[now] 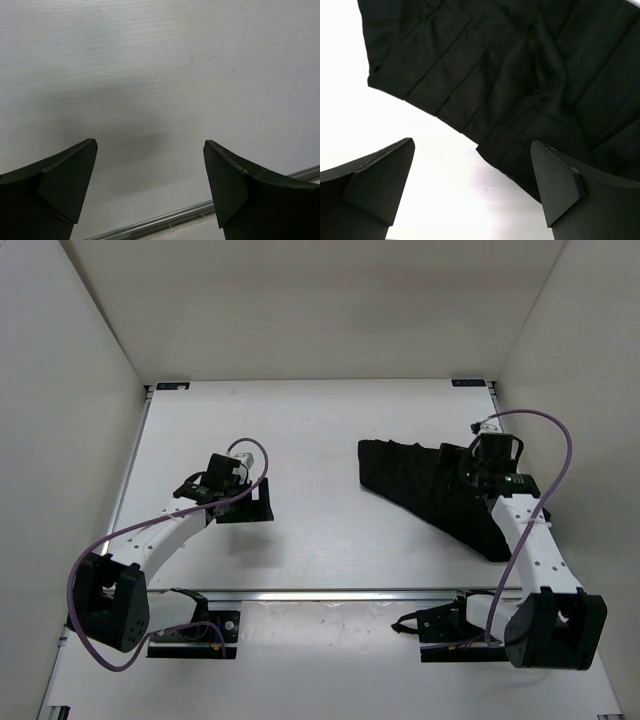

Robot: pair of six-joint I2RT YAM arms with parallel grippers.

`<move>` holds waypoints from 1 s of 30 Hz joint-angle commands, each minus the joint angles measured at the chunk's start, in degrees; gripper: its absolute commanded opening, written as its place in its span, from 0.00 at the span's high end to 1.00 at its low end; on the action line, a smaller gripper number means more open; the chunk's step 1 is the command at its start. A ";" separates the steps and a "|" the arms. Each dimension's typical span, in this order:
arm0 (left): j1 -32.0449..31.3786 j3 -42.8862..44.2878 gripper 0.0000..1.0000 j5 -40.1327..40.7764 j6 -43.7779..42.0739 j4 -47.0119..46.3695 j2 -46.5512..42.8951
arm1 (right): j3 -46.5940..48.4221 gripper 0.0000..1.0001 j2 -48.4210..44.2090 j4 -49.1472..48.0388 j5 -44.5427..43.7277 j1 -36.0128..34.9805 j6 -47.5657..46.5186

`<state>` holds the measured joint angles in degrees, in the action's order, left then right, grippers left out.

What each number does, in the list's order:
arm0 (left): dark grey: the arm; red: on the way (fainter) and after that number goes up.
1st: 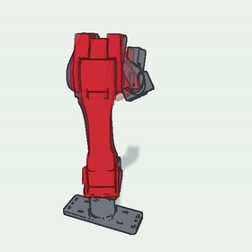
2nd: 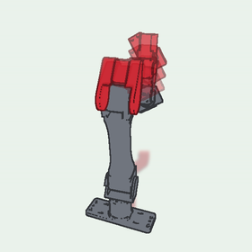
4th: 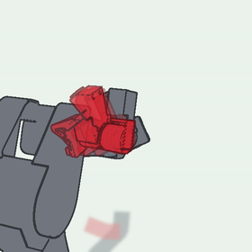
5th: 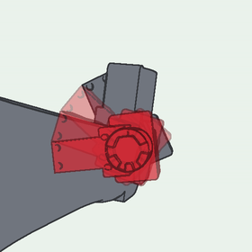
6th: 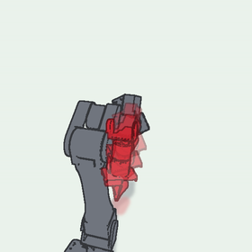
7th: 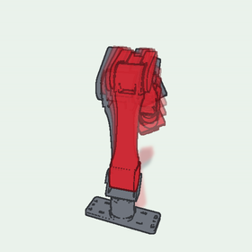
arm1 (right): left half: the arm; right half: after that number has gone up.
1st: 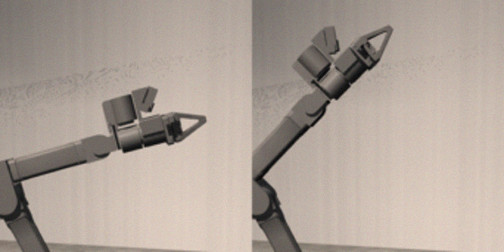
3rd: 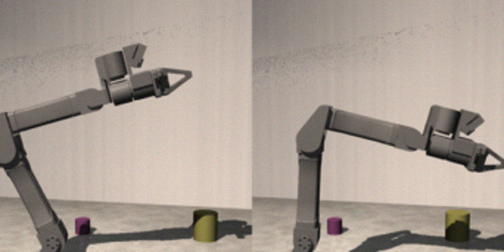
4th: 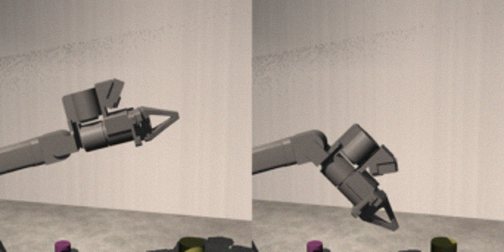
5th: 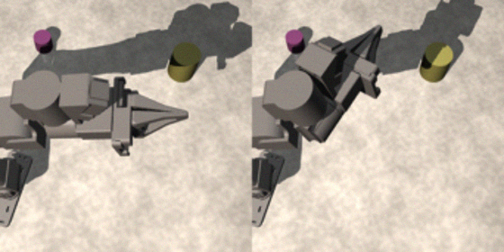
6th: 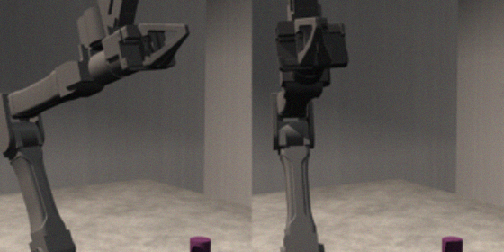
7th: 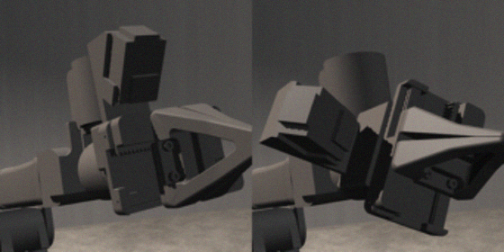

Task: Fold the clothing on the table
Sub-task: Grab the skirt from the pile

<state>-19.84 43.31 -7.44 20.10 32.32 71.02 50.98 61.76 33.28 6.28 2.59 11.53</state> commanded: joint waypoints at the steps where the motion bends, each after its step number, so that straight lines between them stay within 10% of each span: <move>1: -0.29 1.42 0.01 1.54 -0.32 -0.85 -1.68 | 3.42 0.01 4.76 -1.99 -1.36 -0.31 -0.80; 23: 0.94 4.50 0.01 -1.52 -1.98 -2.70 4.90 | 5.79 0.01 20.95 2.85 -13.76 -0.22 -4.50; 30: 0.41 8.72 0.01 -1.60 -2.52 -0.85 10.89 | 7.28 0.18 26.21 4.51 -14.99 0.22 -4.68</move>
<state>-19.44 50.65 -8.14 18.22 31.16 81.97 56.27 85.56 38.09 -7.73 2.70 7.05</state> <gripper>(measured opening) 0.986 0.867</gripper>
